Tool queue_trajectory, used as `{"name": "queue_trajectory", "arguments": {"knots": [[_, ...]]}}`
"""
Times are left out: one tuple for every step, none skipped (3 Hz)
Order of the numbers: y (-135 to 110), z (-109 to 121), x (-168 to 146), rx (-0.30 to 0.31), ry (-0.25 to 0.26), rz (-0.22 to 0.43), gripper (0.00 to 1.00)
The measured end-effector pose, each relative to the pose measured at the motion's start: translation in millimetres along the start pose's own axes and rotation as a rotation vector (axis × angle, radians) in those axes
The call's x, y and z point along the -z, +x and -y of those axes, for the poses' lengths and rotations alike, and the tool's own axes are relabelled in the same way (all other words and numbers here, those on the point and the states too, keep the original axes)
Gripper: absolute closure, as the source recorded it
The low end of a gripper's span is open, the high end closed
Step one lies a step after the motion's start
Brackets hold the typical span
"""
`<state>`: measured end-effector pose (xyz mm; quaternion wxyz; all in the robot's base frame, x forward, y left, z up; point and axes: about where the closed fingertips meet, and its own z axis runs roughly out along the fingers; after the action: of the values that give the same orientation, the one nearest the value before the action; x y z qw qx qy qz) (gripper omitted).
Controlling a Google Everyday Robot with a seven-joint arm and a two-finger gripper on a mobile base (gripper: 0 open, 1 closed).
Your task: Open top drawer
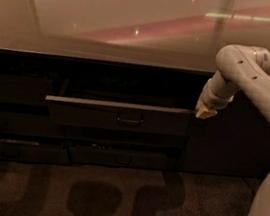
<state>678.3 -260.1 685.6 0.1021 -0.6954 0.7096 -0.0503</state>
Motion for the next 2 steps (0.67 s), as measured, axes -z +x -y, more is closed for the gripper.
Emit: {"name": "queue_trajectory", "arguments": {"knots": [[-0.9, -14.6, -1.3, 0.008, -0.023, 0.000, 1.00], [-0.9, -14.7, -1.3, 0.008, -0.023, 0.000, 1.00]]}}
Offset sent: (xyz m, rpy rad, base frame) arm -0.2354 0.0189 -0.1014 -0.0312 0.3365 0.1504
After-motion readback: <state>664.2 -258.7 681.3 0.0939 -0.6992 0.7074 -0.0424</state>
